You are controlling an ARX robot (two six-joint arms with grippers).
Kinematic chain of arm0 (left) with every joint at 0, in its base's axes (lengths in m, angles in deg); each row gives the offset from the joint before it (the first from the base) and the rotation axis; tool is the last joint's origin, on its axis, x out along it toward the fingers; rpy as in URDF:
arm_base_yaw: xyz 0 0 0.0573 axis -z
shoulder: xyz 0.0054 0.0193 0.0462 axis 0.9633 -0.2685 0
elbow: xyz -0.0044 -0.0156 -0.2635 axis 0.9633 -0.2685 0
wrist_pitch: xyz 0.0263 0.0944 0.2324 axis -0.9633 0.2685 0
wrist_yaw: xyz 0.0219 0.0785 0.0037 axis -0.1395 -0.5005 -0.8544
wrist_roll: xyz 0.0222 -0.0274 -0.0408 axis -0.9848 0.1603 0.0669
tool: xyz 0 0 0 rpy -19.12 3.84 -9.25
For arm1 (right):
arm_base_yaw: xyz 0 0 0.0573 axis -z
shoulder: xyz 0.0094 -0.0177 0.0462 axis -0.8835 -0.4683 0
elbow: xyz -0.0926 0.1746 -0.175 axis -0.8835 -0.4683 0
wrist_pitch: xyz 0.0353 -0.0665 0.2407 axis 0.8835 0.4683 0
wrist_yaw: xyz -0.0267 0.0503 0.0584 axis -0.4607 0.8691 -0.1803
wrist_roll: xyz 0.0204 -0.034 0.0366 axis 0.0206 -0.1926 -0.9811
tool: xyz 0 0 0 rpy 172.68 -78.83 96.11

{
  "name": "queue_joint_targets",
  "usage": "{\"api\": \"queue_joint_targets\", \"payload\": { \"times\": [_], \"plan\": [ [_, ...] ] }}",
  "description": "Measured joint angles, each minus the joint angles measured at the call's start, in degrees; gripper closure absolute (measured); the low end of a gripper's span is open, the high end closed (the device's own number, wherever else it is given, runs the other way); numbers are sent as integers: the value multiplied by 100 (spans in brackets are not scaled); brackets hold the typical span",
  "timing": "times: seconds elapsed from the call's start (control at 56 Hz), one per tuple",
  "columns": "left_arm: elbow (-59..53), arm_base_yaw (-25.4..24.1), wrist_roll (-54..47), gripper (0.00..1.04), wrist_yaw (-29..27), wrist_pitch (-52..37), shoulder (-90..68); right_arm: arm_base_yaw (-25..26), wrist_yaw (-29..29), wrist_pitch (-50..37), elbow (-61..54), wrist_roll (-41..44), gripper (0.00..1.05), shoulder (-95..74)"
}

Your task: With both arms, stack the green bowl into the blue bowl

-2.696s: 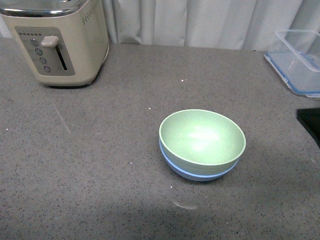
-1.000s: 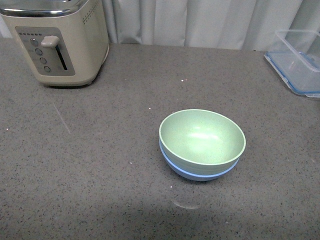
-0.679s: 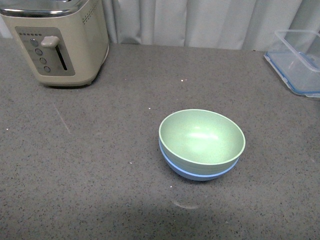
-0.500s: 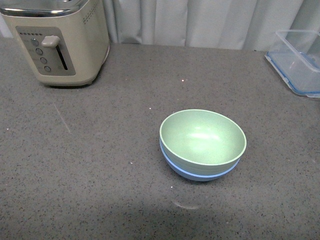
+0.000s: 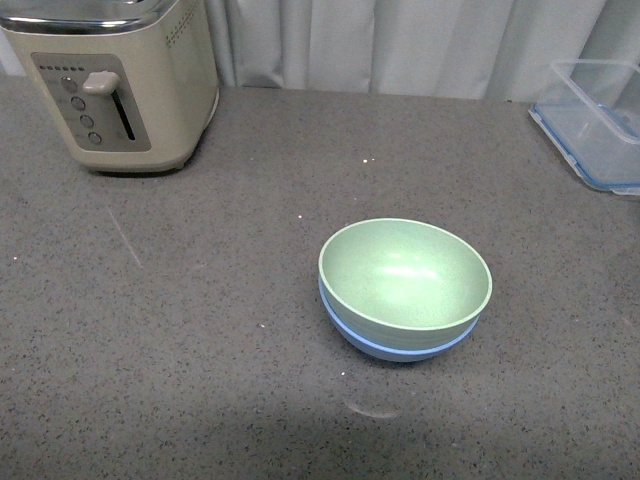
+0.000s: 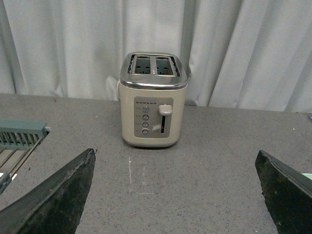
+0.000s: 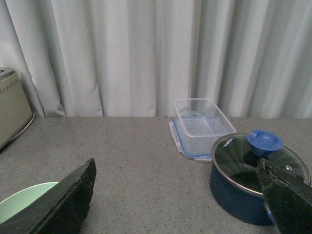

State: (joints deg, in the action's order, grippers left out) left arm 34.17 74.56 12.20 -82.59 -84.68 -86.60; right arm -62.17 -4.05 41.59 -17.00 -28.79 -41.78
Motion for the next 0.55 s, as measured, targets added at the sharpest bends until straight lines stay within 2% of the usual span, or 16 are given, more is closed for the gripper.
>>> {"api": "queue_joint_targets", "payload": {
  "times": [0.054, 0.554],
  "plan": [
    [0, 0, 0, 6, -2, 0, 0, 0, 2, 0, 0, 2, 9, 0],
    [0, 0, 0, 6, -2, 0, 0, 0, 0, 0, 2, 2, 9, 0]
  ]
}}
